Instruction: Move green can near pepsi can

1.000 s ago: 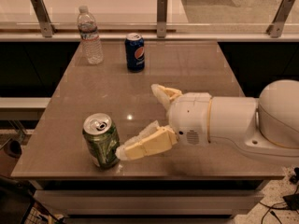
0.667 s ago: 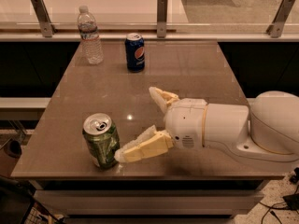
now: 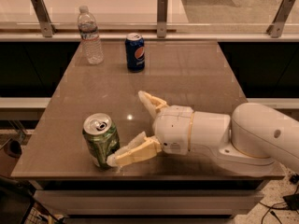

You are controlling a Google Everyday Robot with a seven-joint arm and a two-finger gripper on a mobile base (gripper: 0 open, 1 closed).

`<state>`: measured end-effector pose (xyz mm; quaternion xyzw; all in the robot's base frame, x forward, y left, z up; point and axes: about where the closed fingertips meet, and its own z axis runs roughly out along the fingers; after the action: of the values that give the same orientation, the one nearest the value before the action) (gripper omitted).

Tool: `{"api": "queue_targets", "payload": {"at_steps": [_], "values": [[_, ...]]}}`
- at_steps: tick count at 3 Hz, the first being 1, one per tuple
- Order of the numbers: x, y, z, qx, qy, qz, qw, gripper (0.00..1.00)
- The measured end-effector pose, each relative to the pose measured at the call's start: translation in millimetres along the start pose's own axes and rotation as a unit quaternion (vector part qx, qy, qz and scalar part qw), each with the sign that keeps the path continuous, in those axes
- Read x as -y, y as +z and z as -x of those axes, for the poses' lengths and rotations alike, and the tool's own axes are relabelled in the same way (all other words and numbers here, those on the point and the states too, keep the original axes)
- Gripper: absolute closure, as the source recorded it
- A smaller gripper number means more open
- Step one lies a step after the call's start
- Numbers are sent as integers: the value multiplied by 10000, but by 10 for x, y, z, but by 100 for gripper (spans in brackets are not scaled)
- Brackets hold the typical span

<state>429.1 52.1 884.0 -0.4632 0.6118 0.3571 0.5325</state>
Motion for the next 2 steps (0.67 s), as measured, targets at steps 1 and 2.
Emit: {"api": "queue_targets", "payload": {"at_steps": [1,2], "values": [[-110,95,26,110,16,41,9999,0],[-228,136,72,195,100,19,9998,0]]}}
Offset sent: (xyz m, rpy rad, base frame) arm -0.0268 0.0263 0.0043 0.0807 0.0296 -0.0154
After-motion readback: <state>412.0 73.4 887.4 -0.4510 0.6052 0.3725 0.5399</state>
